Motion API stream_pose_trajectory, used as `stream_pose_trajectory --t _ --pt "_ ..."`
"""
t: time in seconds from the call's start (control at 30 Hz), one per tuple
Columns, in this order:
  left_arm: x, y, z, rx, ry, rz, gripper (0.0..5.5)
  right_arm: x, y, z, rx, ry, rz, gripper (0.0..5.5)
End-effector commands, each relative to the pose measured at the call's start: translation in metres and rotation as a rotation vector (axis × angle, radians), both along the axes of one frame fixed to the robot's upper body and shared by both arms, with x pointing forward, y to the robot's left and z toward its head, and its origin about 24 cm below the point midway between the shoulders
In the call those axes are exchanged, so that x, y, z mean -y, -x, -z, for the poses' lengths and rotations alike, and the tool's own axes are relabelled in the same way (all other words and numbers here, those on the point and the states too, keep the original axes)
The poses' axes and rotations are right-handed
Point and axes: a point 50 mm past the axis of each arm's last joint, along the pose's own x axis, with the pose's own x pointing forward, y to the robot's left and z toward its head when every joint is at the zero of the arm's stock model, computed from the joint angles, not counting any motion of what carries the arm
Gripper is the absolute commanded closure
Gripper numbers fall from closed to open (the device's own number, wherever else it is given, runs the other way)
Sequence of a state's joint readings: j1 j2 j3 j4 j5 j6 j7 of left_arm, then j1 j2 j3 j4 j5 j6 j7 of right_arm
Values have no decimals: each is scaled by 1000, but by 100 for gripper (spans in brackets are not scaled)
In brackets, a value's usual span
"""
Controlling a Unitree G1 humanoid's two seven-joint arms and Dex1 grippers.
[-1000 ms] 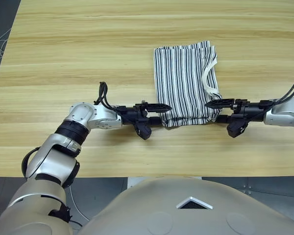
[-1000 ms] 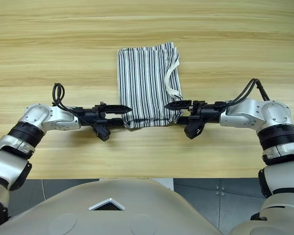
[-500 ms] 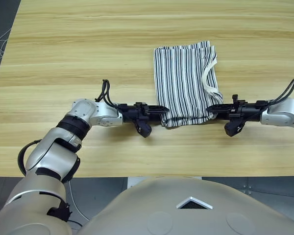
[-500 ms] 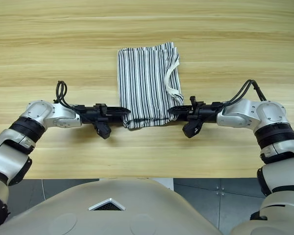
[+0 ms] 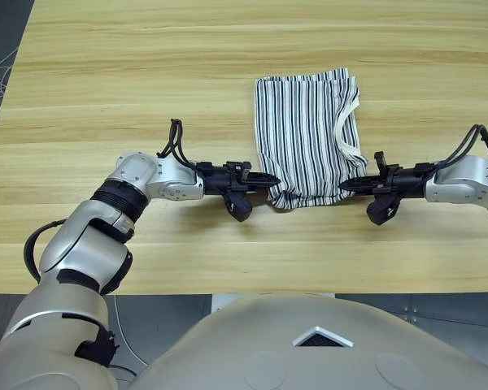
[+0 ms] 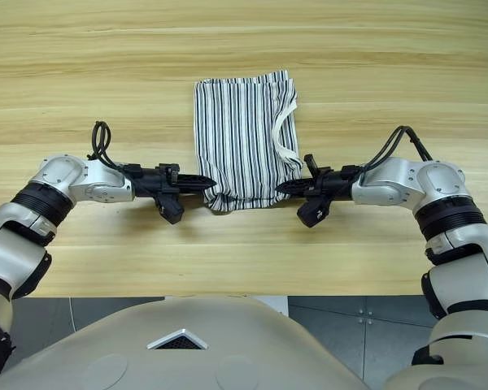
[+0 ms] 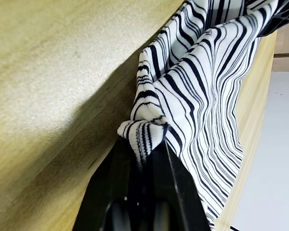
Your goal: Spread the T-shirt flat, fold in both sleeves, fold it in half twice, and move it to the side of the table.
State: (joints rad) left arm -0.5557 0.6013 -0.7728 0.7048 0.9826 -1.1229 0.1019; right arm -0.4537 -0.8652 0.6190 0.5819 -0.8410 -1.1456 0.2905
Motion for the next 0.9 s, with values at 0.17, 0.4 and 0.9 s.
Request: stream_pose_trajectory --t 0.17,0.4,0.9 --pt "-21 23 12 -192 -222 -62 540 -7 11 -8 -102 -6 -5 540" --pt "-47 39 -43 -421 -488 -168 540 -21 26 -28 -237 -45 28 540" --pt "-40 68 -100 -788 -449 -105 540 -28 63 -54 -634 -83 150 540"
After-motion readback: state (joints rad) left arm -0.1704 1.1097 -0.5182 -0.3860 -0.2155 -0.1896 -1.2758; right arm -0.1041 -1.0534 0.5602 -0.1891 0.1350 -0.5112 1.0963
